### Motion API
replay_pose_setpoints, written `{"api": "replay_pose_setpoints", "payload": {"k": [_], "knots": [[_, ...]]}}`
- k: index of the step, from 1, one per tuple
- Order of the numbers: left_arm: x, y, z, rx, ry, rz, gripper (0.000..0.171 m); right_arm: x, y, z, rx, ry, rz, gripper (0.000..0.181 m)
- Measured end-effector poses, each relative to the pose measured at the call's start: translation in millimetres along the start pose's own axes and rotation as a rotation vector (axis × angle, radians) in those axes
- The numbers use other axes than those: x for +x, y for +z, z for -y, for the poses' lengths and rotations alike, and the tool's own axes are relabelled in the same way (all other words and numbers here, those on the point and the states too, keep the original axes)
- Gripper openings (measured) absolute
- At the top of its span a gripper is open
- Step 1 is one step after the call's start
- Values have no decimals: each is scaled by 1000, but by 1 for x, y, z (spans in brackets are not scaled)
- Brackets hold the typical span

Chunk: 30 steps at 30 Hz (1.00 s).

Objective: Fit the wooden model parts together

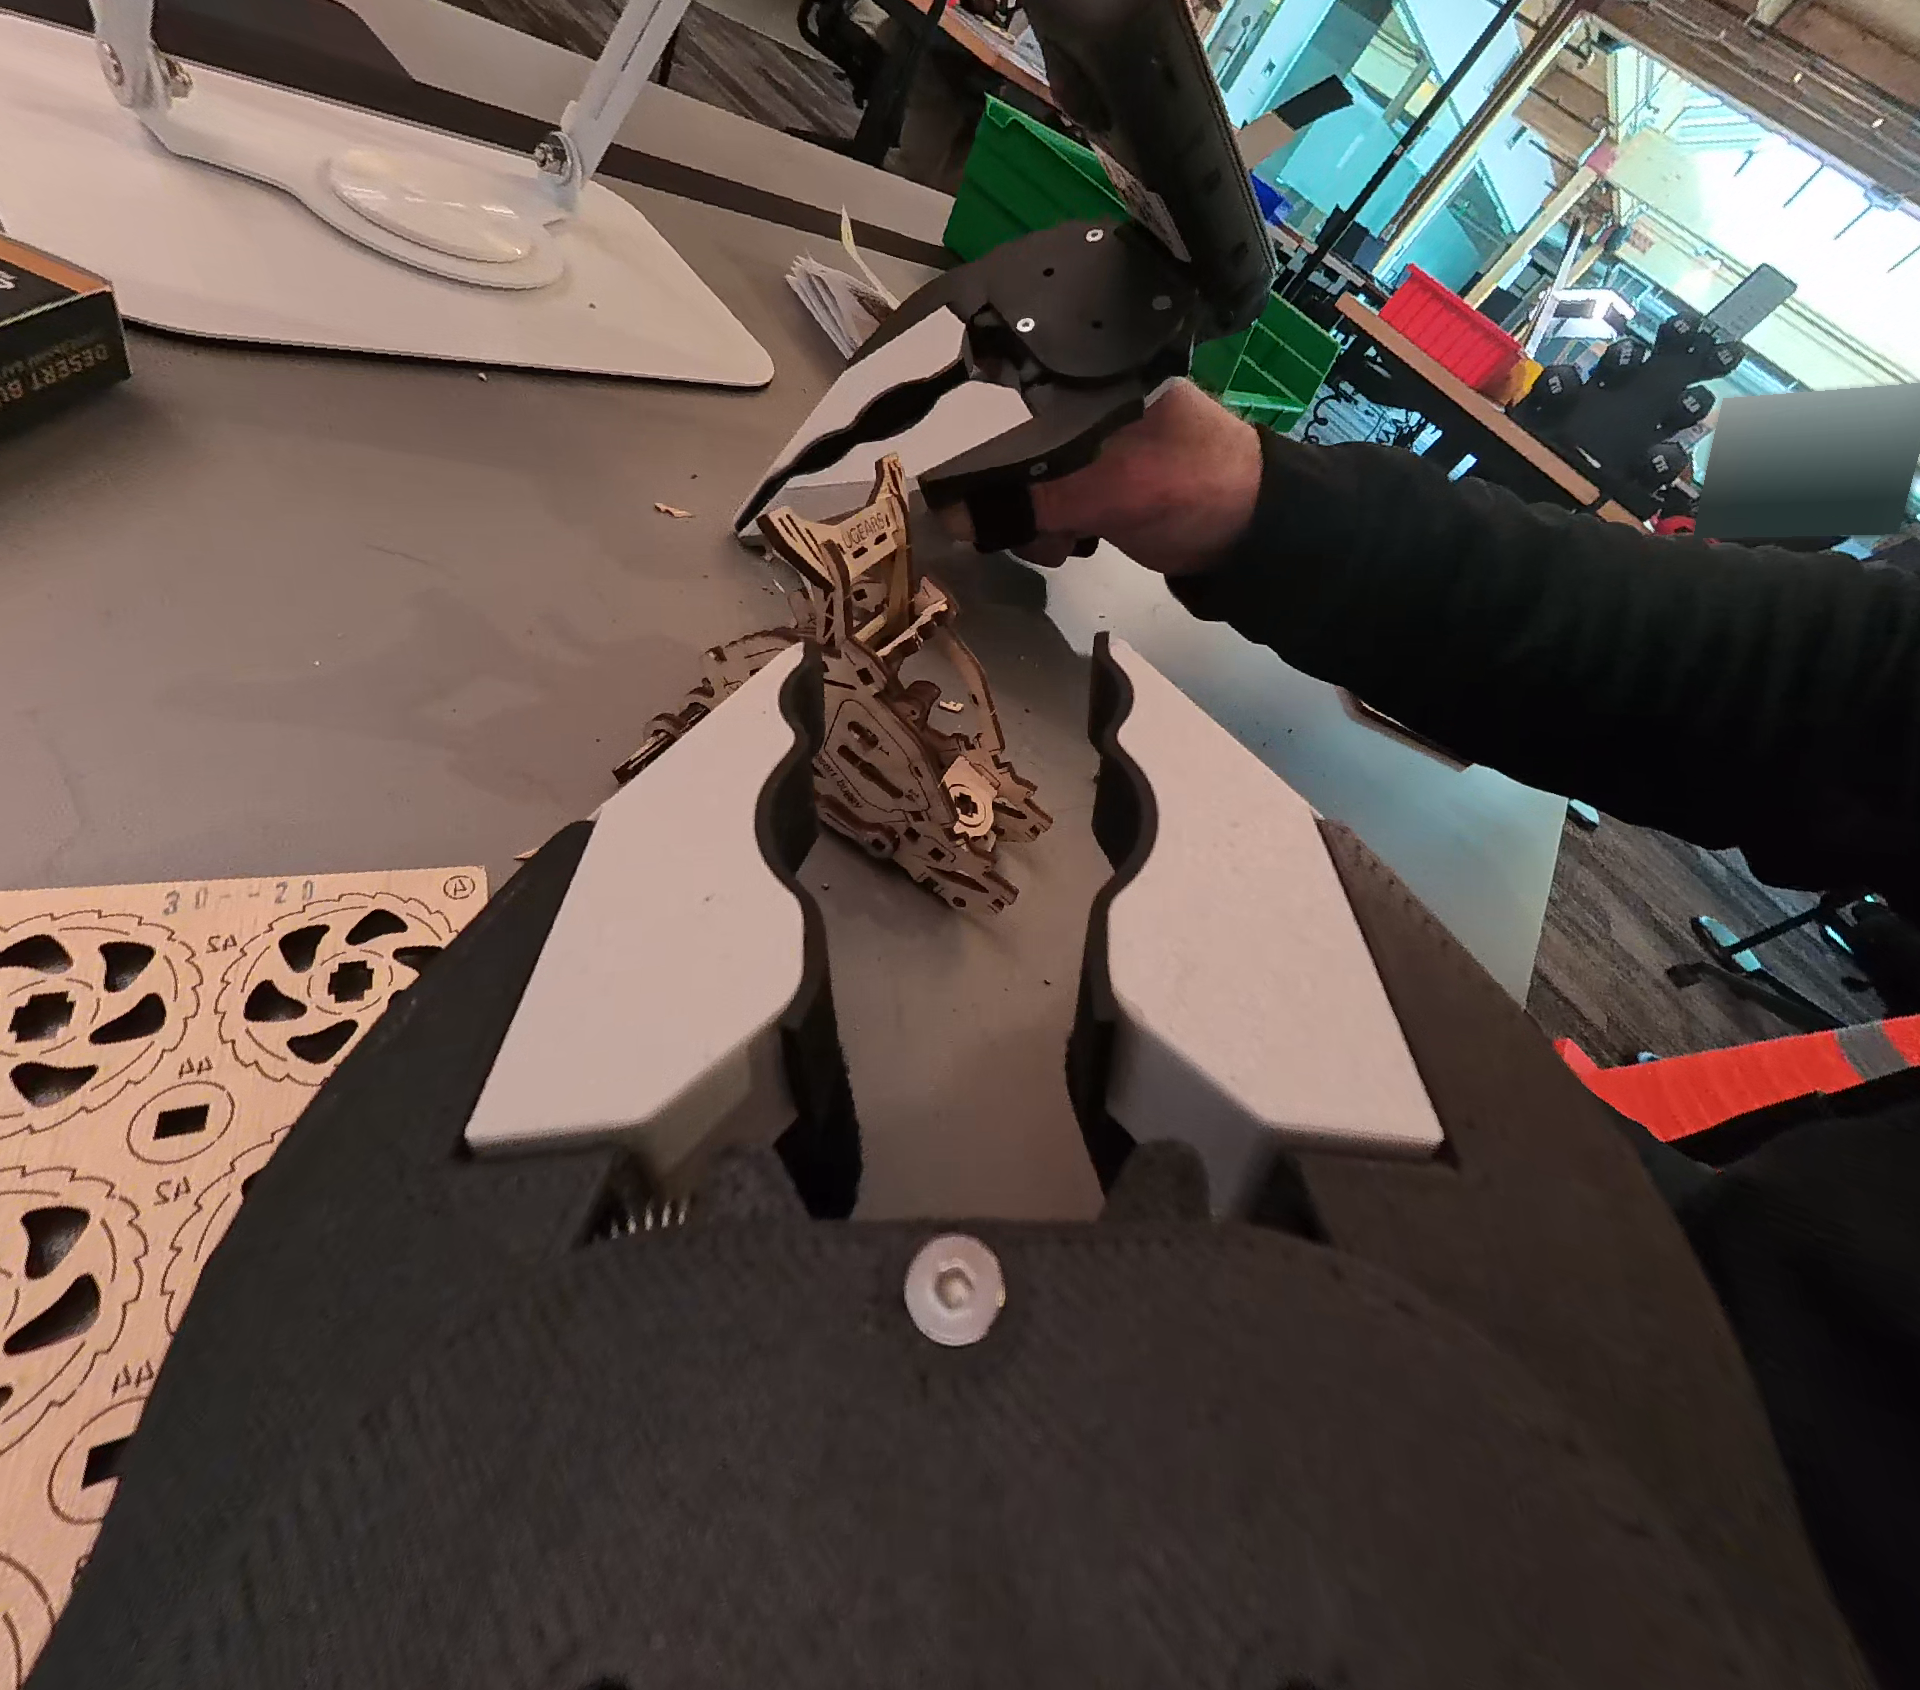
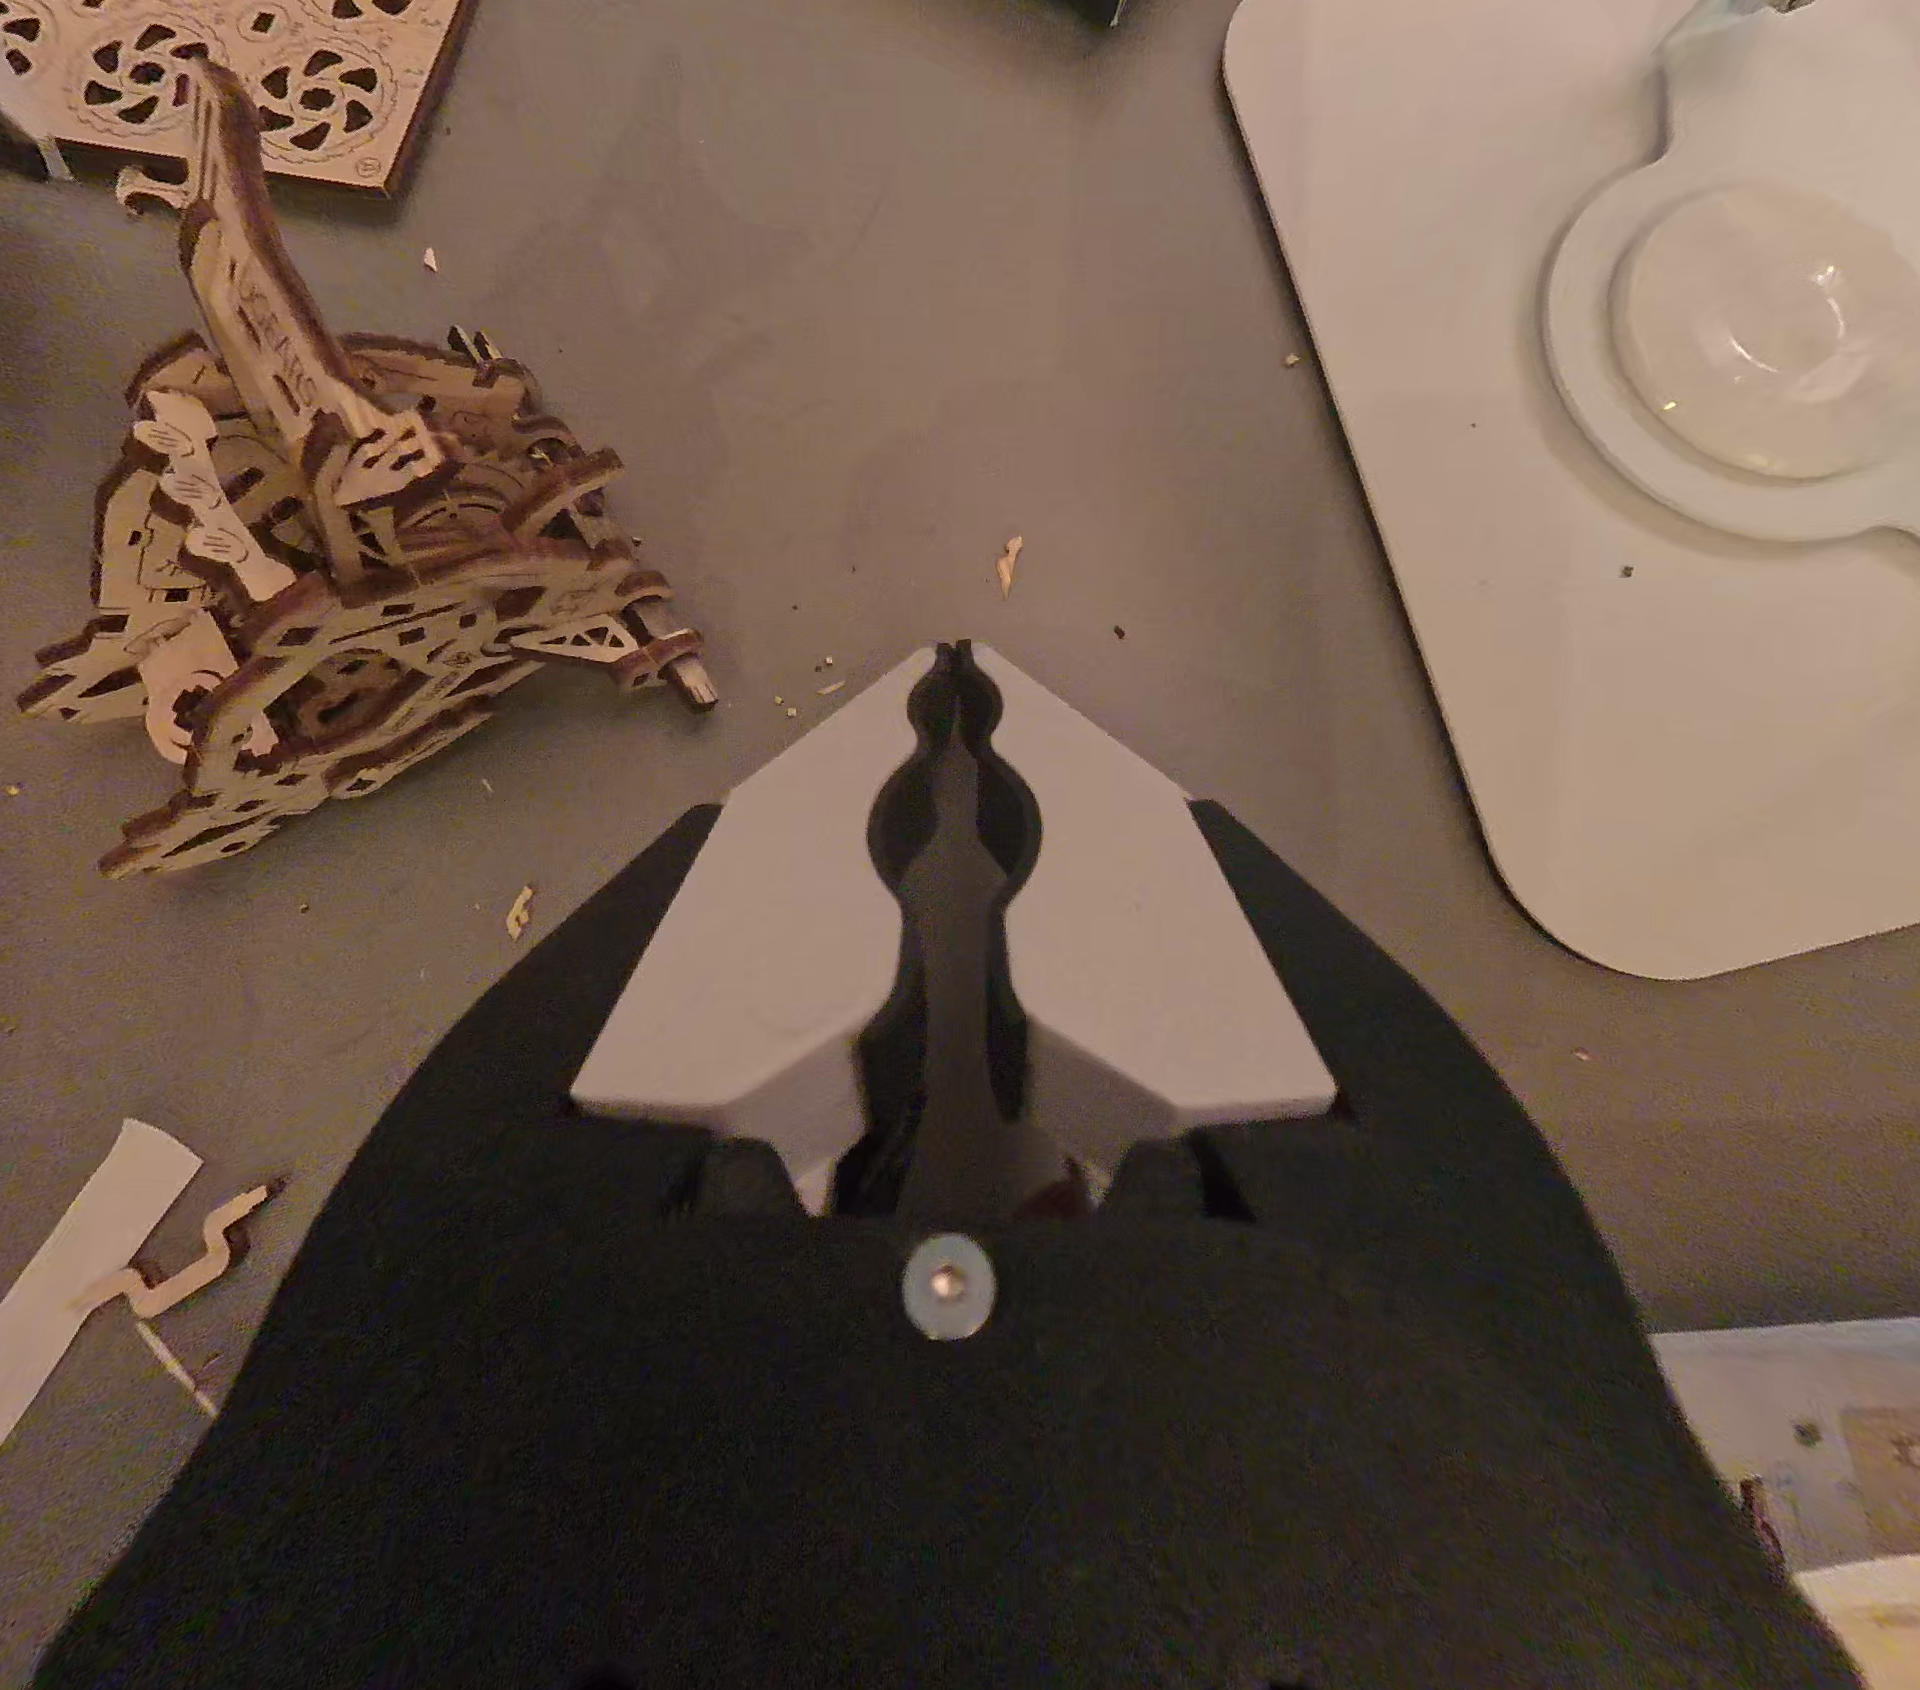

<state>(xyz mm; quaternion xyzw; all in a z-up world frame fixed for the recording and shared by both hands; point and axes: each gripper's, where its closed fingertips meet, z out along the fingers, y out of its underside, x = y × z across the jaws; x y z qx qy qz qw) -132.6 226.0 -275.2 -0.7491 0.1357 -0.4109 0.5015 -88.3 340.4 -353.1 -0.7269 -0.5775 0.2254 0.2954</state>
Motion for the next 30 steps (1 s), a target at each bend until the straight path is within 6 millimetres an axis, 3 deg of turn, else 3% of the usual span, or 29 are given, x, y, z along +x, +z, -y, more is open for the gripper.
{"api": "replay_pose_setpoints", "payload": {"k": [5,7,12,18,25,28,30], "knots": [[0,0,0,2,0,-2,48,-2,-6,2,39,42,28,0],[0,0,0,4,0,-3,48,-1,-11,1,36,47,36,14],[0,0,0,4,1,-4,48,-2,-8,-6,-1,-7,35,21],[1,-1,1,7,1,-6,48,-1,-4,-3,-1,4,37,2],[1,-1,2,17,0,-12,48,-6,-8,-4,14,19,37,1],[2,-2,3,27,0,-16,48,0,-34,5,93,60,19,0],[2,-3,4,32,0,-19,49,19,-76,10,149,84,-56,0]]}}
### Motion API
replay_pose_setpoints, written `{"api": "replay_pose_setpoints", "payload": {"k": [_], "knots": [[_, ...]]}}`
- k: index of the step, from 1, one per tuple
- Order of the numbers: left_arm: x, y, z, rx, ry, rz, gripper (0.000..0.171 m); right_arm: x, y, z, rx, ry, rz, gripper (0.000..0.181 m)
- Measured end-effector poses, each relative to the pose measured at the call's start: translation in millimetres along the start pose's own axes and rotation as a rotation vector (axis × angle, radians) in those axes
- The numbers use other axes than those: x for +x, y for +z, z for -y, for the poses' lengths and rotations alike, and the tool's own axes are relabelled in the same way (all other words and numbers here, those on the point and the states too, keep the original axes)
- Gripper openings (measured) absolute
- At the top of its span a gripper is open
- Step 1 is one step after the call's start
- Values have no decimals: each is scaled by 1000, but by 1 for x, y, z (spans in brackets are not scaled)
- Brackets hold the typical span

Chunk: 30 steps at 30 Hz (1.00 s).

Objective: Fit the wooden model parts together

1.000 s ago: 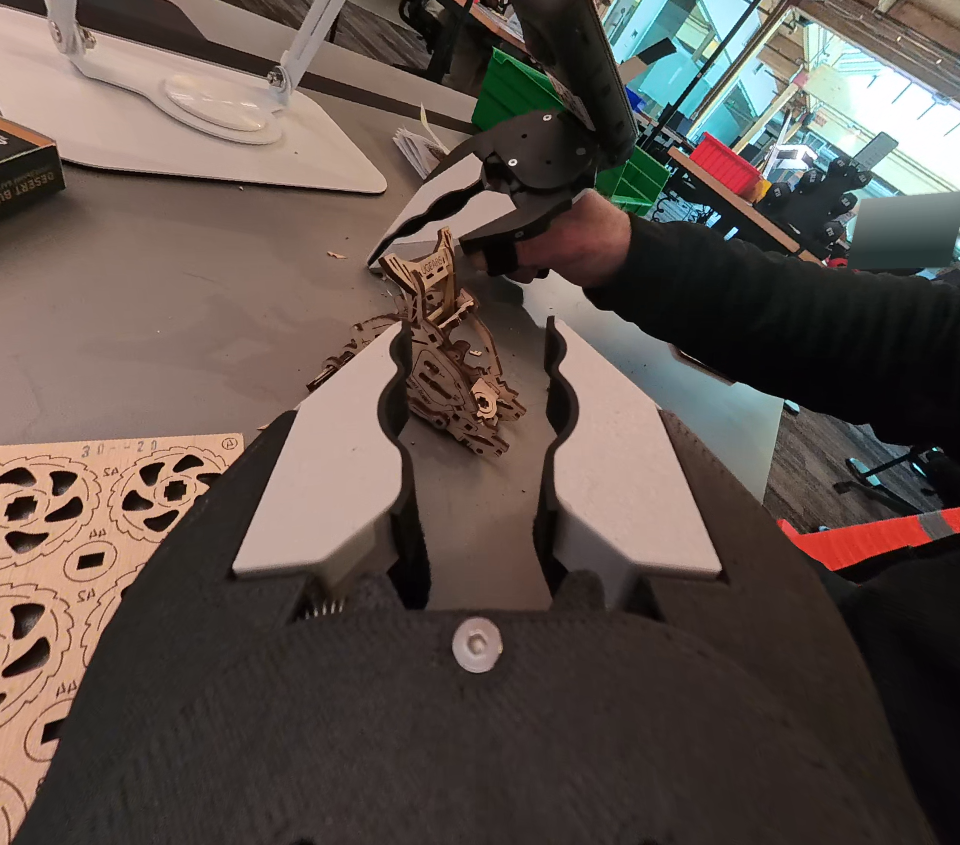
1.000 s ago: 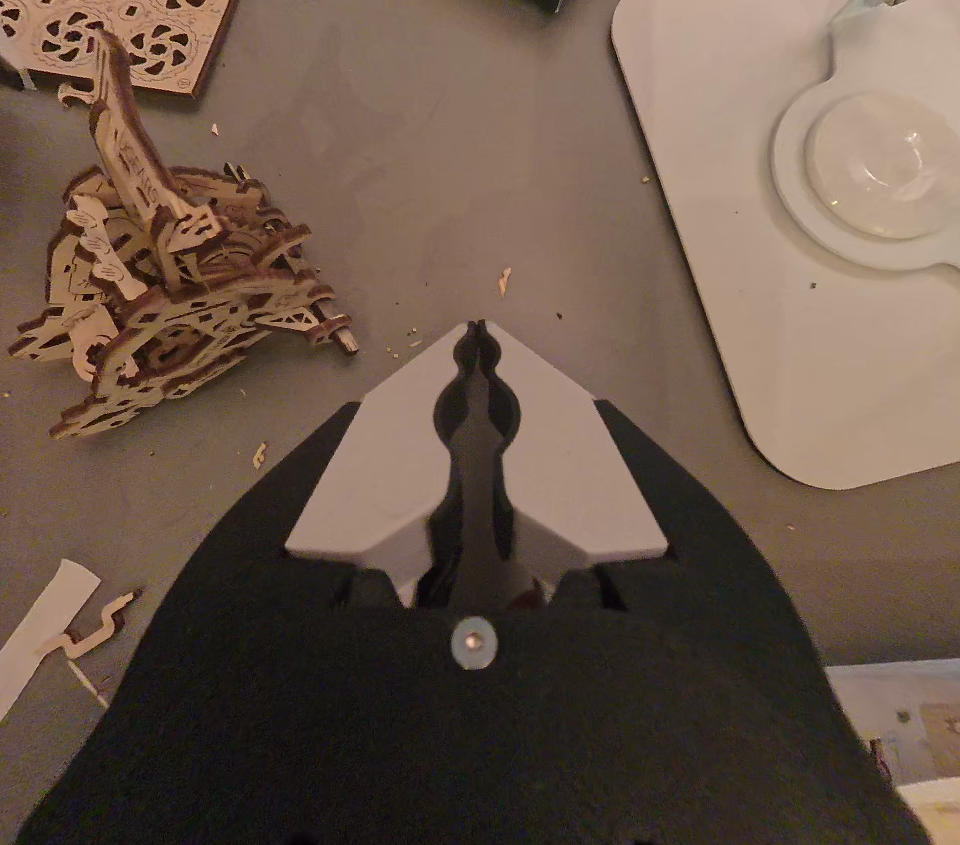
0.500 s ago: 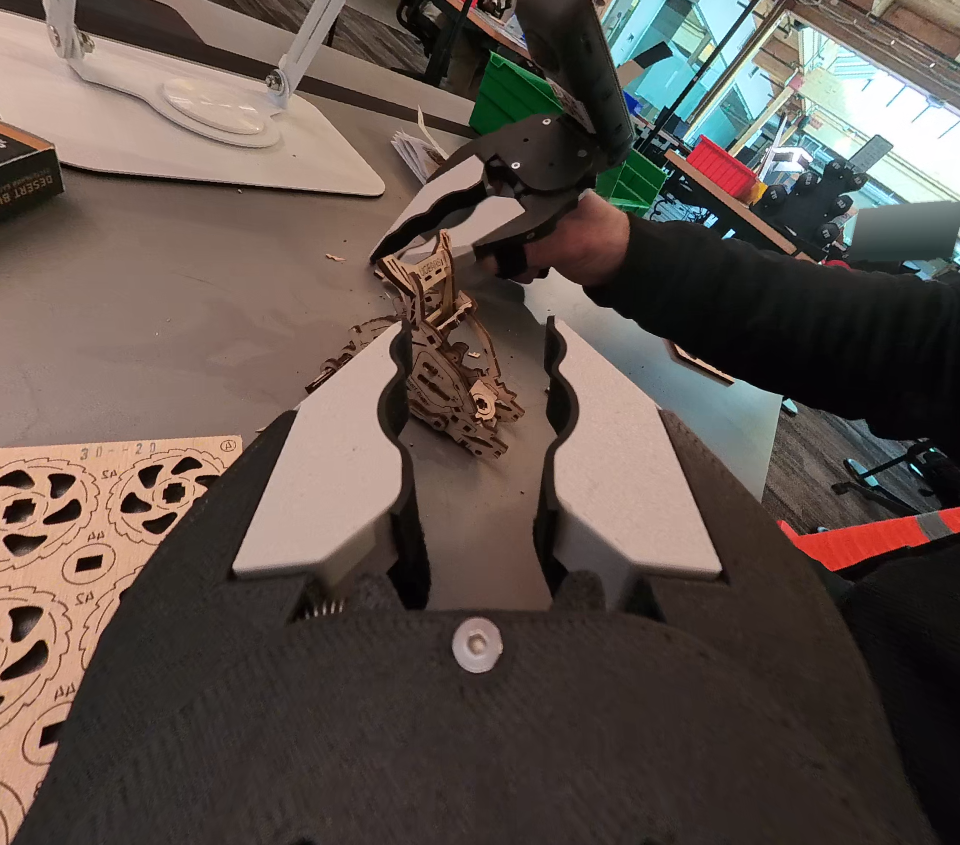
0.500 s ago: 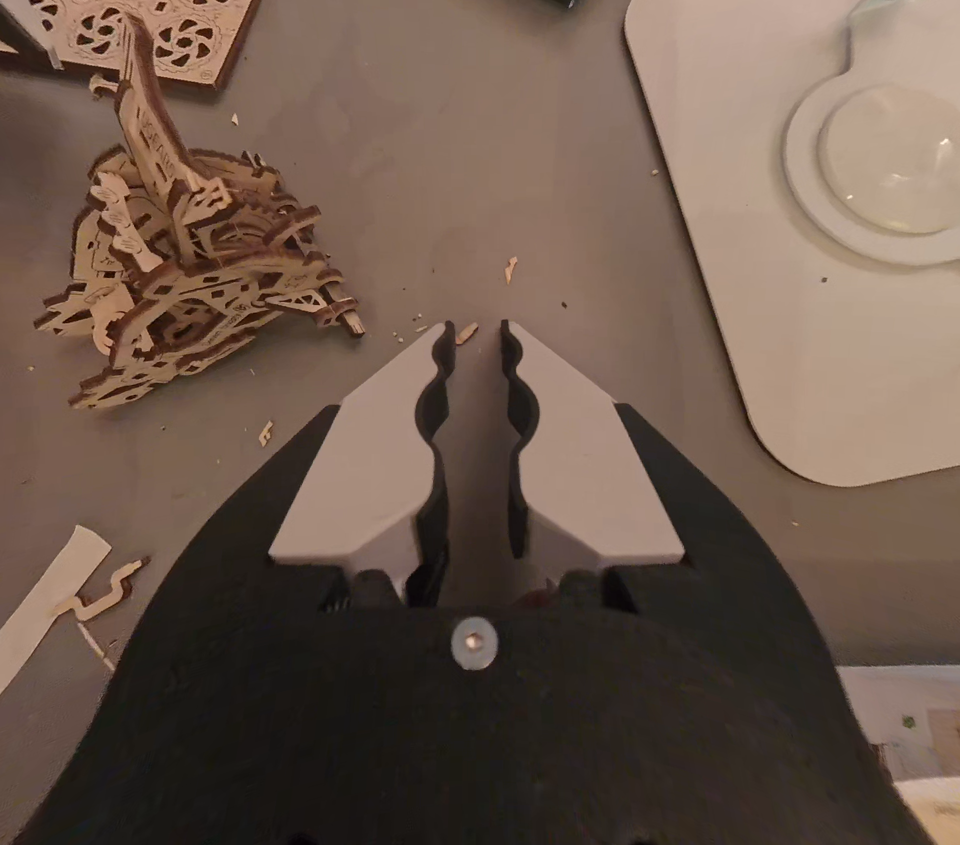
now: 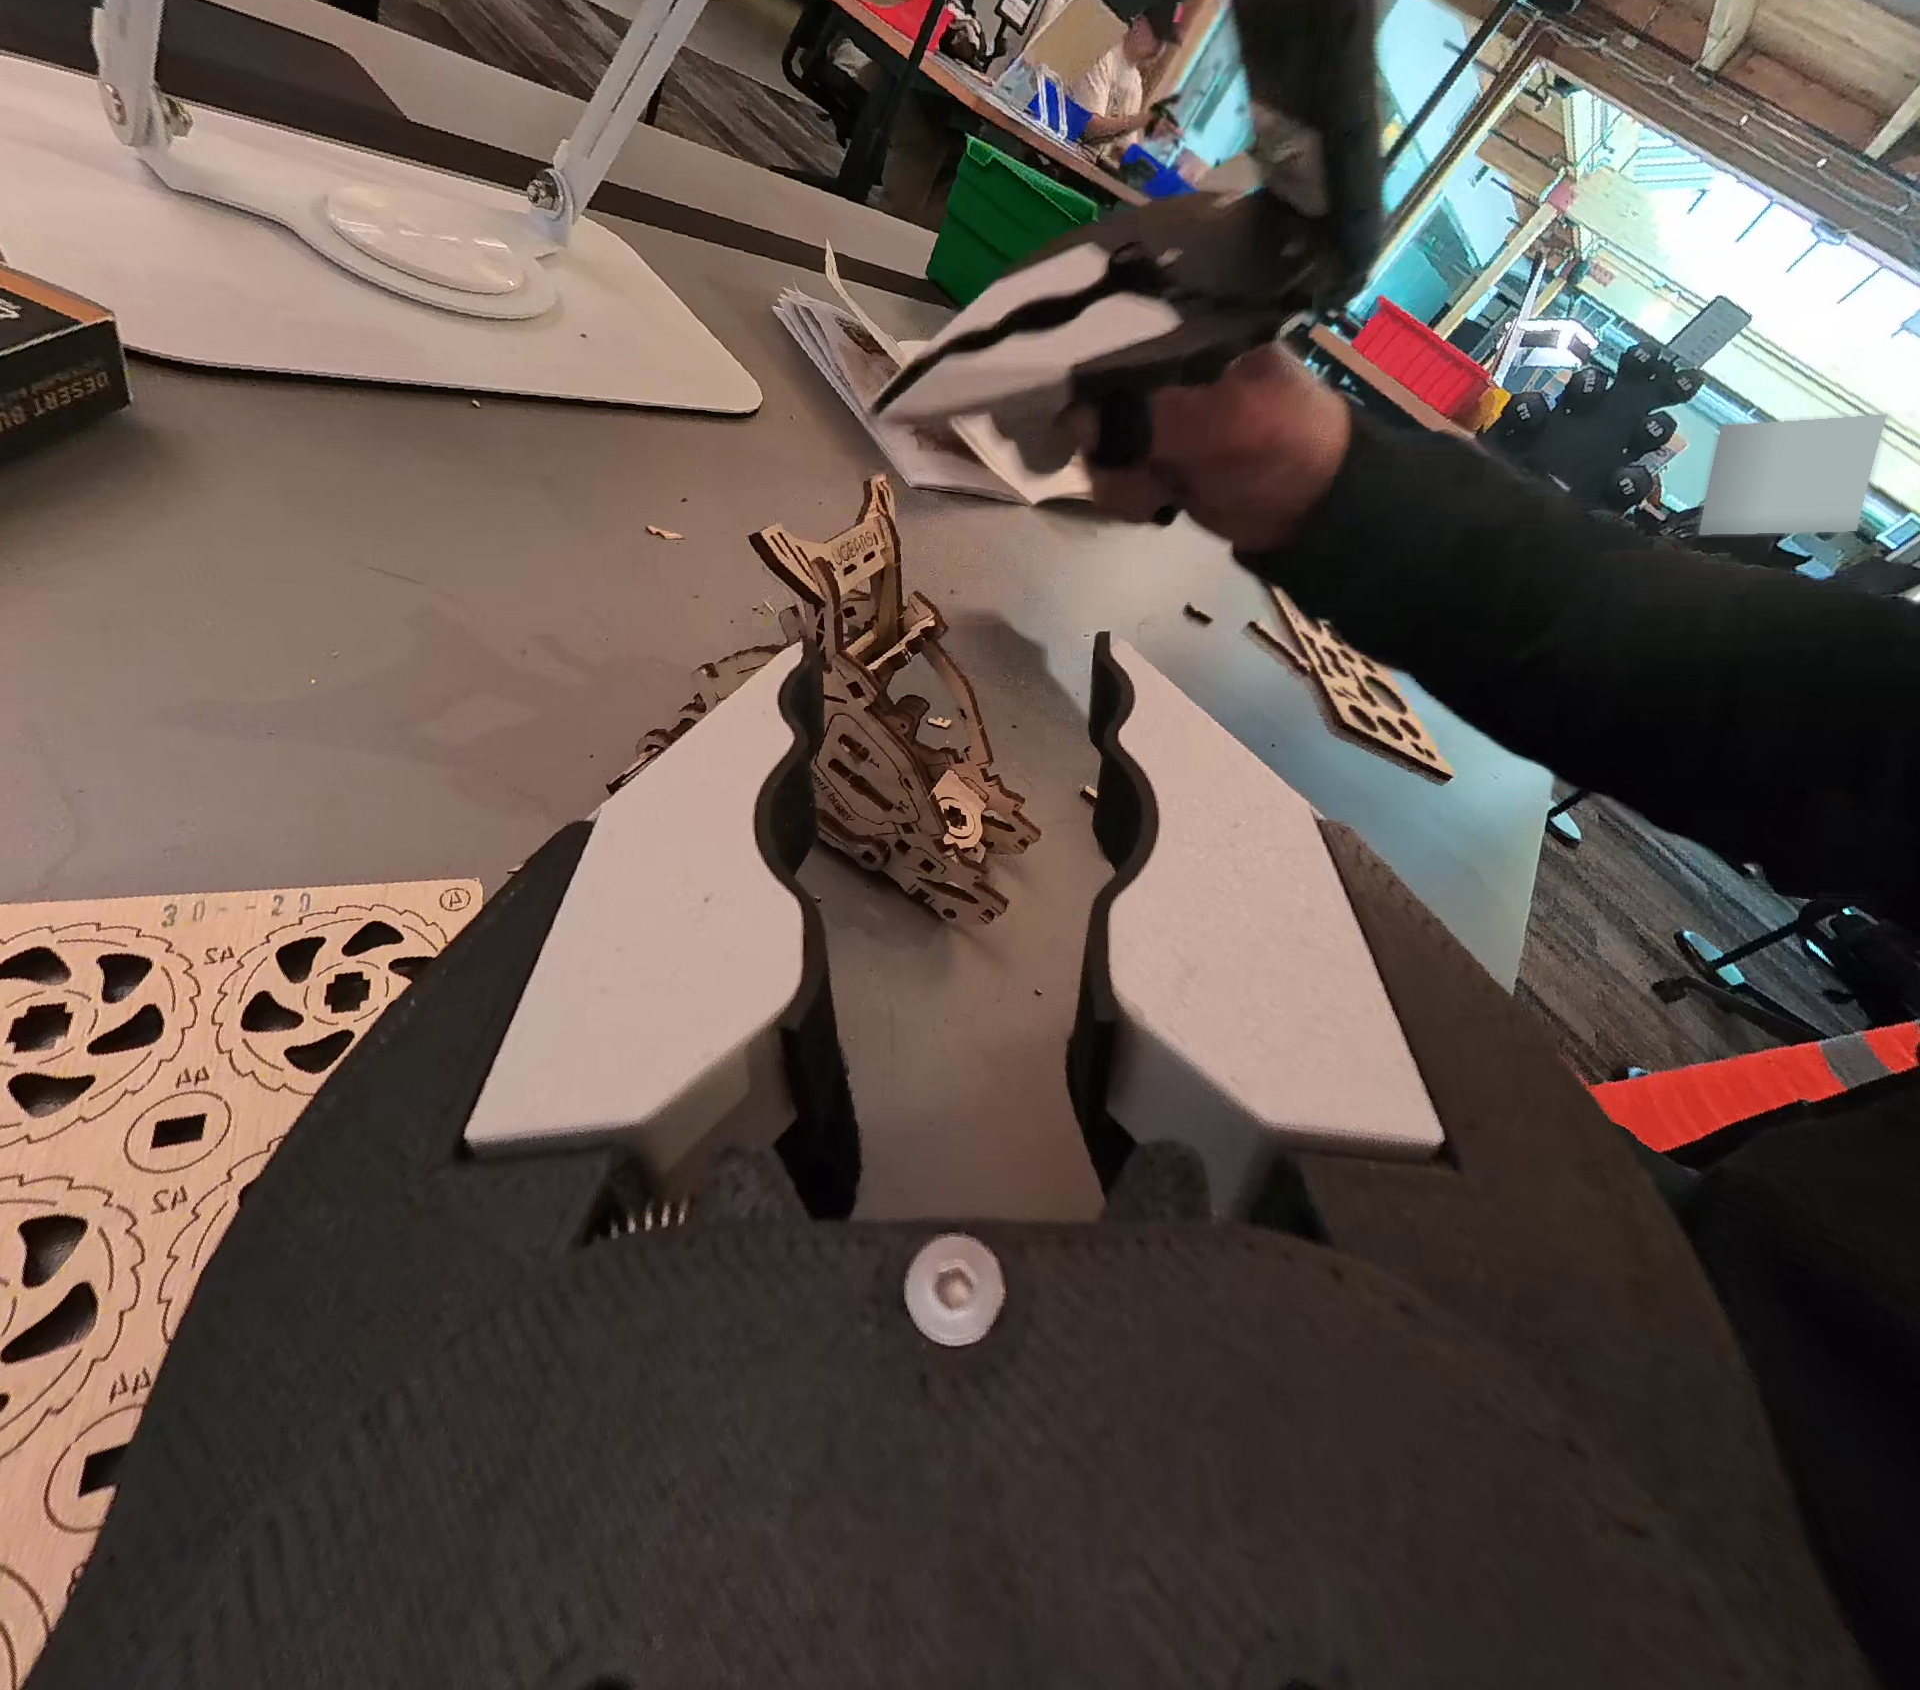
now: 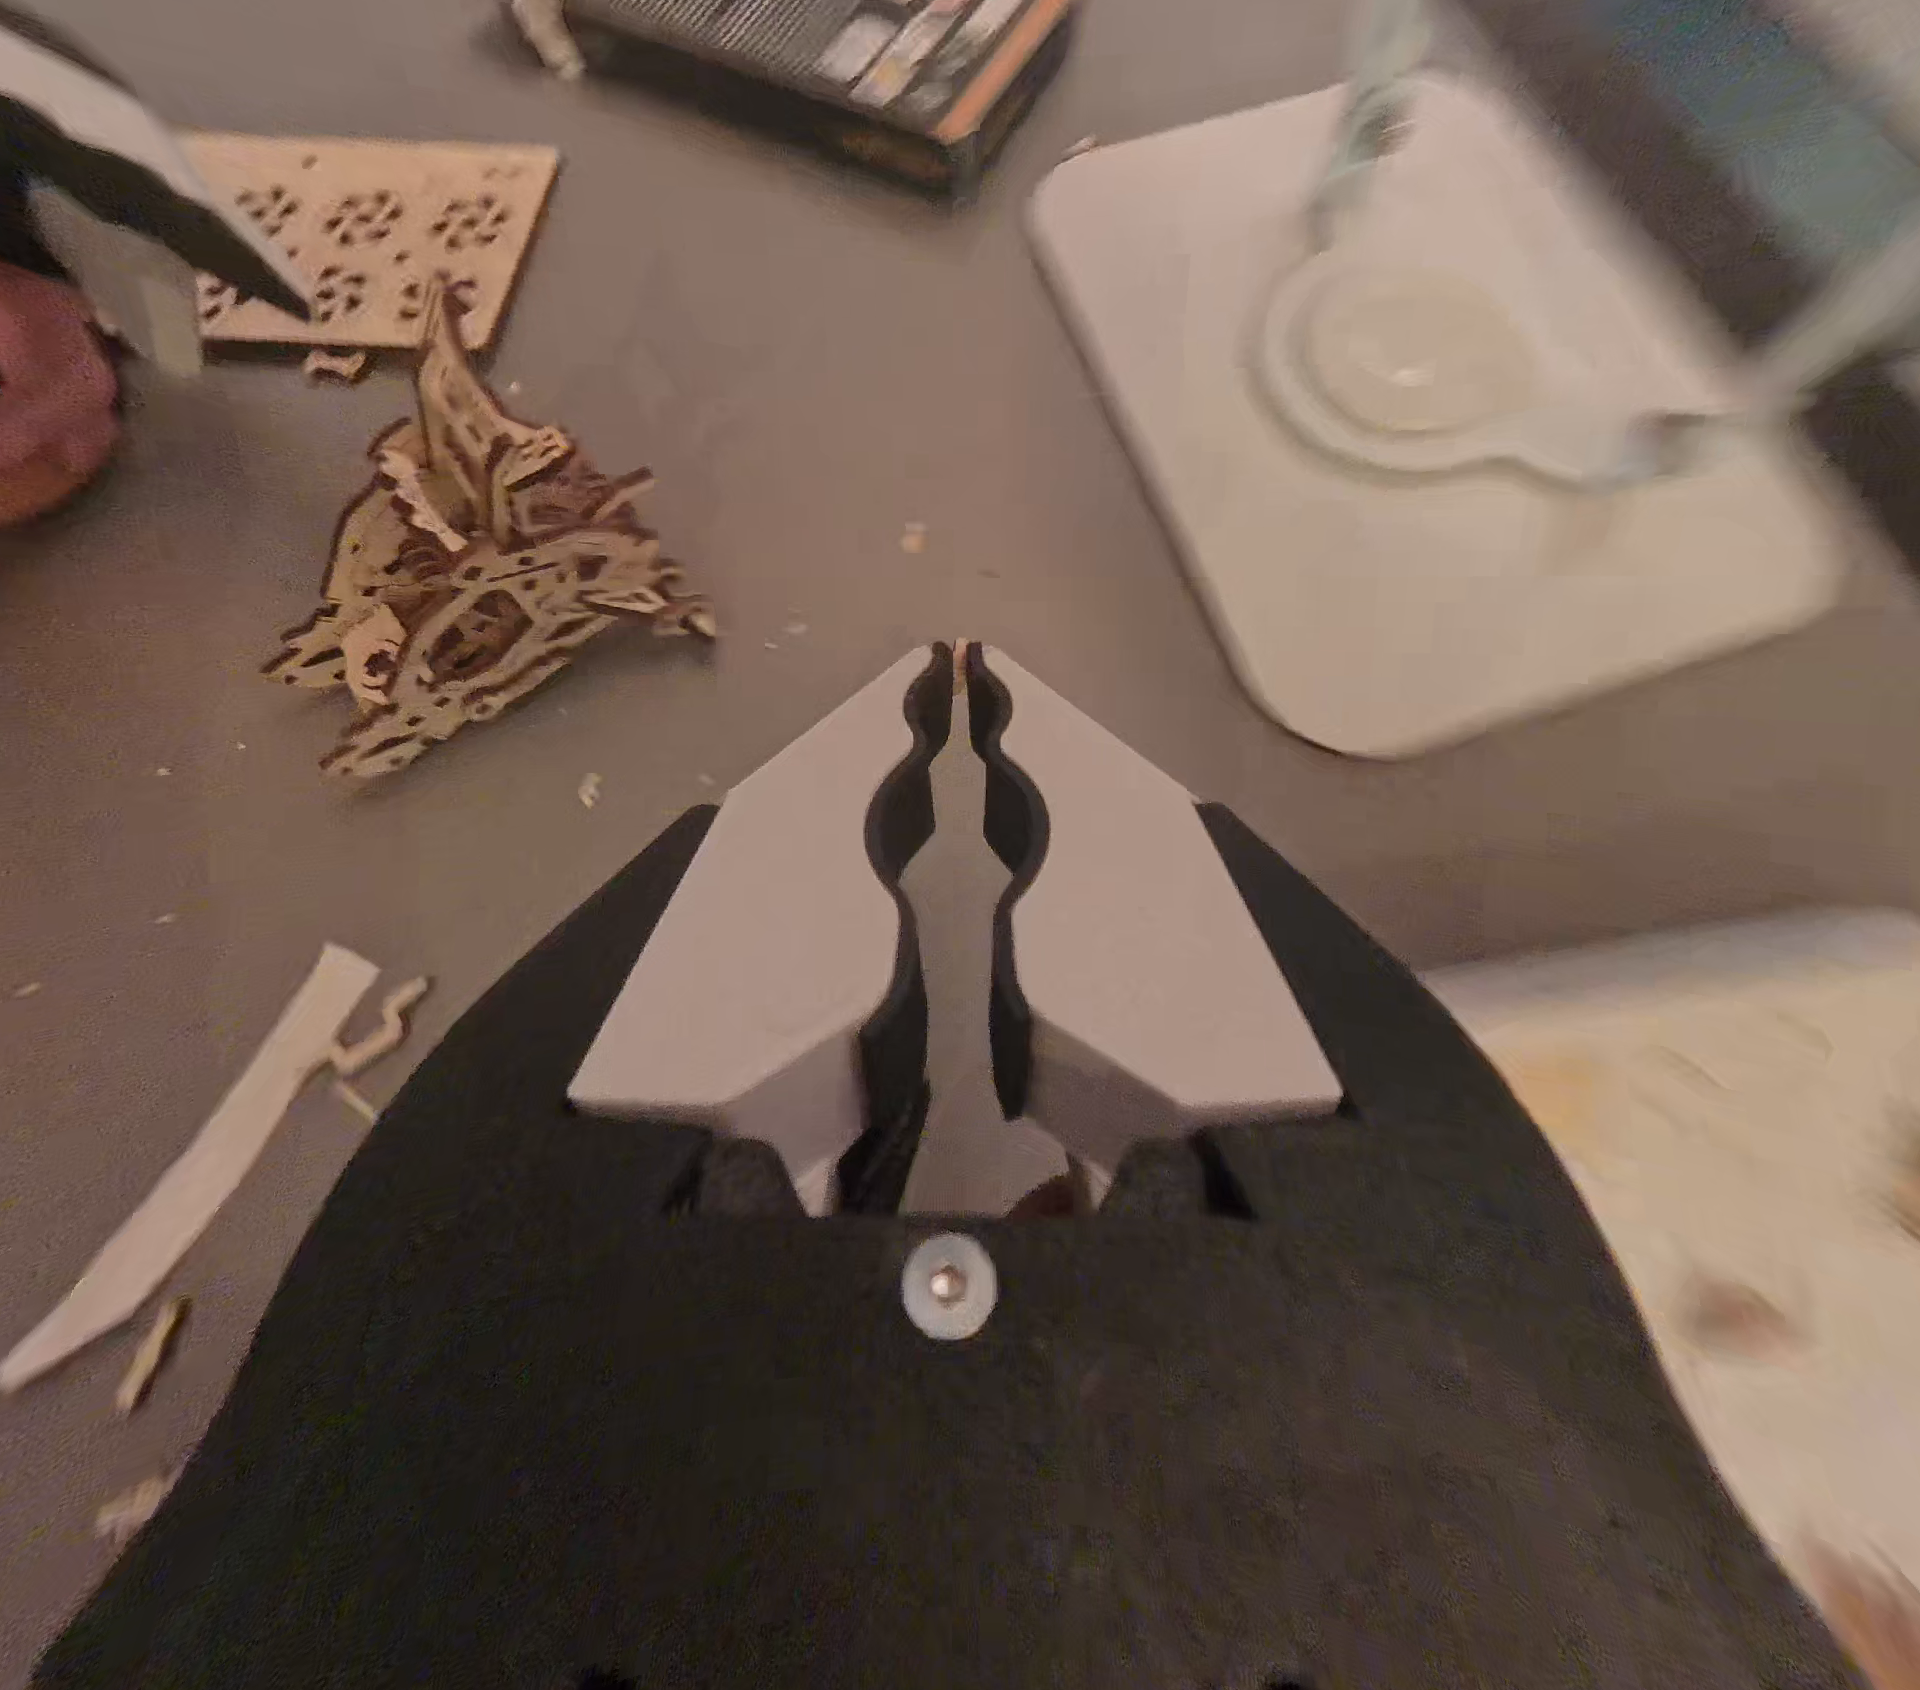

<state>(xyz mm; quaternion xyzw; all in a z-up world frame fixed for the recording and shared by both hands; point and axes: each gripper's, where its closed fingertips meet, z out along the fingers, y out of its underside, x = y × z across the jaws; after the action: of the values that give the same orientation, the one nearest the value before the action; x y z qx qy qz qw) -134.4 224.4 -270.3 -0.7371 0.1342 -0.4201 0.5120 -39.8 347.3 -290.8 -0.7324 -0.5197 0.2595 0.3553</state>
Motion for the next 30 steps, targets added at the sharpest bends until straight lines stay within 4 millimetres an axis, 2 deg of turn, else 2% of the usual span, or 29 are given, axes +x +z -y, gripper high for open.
{"api": "replay_pose_setpoints", "payload": {"k": [2,4,6,7,8,9,10,12,14,15,18,20,21,22,25,28,30], "knots": [[0,0,0,2,1,-1,49,42,-61,5,35,10,-161,0],[0,0,0,-3,2,-2,49,98,-137,0,63,61,-359,0],[0,1,-1,-8,3,-1,49,155,-218,-22,39,125,-579,0],[0,1,-1,-9,3,0,49,183,-257,-41,-15,135,-711,0],[0,1,-1,-10,2,1,49,206,-286,-66,-96,161,-799,1],[0,2,-1,-13,2,3,49,222,-304,-95,-185,225,-826,4],[0,2,-2,-16,3,5,49,235,-313,-119,-231,297,-816,24],[-1,2,-2,-21,6,8,49,251,-323,-153,-273,380,-797,25],[-1,2,-2,-20,7,12,49,258,-324,-178,-336,437,-762,21],[-1,2,-3,-23,6,13,49,260,-325,-182,-342,431,-762,5],[-2,3,-4,-30,10,19,49,260,-329,-182,-348,432,-758,0],[-1,4,-5,-41,11,14,50,257,-334,-160,-249,407,-789,7],[-1,4,-4,-37,12,14,50,249,-334,-145,-206,378,-786,22],[0,3,-3,-27,23,18,50,235,-327,-127,-165,353,-752,28],[5,0,0,-26,74,36,50,171,-277,-75,-115,240,-580,33],[13,-4,8,-32,95,44,50,97,-201,-28,-70,114,-377,33],[13,-12,11,-61,98,76,50,51,-140,-12,-70,62,-233,32]]}}
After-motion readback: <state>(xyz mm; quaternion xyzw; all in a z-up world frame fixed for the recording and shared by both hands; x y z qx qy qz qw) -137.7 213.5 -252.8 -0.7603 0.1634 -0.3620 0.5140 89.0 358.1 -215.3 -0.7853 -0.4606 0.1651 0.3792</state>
